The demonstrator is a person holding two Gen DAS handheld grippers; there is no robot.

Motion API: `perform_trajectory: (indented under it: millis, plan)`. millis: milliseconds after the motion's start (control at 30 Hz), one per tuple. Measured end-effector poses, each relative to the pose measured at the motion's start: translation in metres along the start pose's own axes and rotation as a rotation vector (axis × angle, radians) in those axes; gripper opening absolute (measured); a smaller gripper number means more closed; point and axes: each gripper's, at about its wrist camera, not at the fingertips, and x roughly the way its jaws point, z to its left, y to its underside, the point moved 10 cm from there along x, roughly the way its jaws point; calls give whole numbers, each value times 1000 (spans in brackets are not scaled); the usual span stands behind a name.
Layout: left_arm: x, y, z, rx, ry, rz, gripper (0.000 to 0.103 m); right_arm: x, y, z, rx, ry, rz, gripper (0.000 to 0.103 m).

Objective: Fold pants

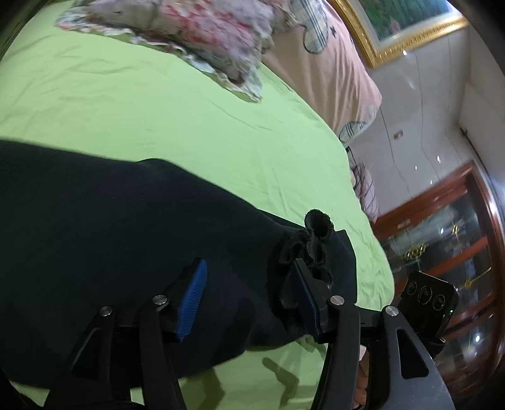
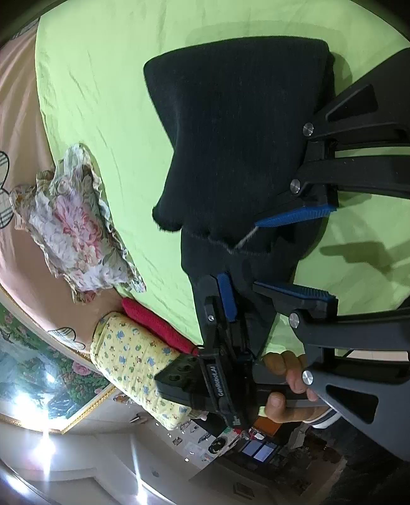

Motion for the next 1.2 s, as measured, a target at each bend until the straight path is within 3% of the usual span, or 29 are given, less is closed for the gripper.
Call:
perform_trajectory:
  millis: [133, 300, 433, 633, 1067, 1200]
  plan:
    - [-17, 3, 11, -59, -8, -43, 56, 1, -2, 11, -20, -14, -1, 37]
    - [-50, 9, 28, -79, -91, -120, 56, 6, -7, 23, -43, -22, 5, 37]
    - [-76, 17, 42, -115, -127, -171, 62, 12, -10, 31, -60, -32, 16, 37]
    - [-112, 31, 68, -189, -163, -235, 62, 24, -17, 45, -82, -47, 23, 37]
    - [-170, 59, 111, -294, -198, -333, 62, 60, -22, 86, -159, -91, 83, 37]
    - [-186, 66, 127, -340, -210, -368, 68, 73, -22, 99, -191, -100, 113, 38]
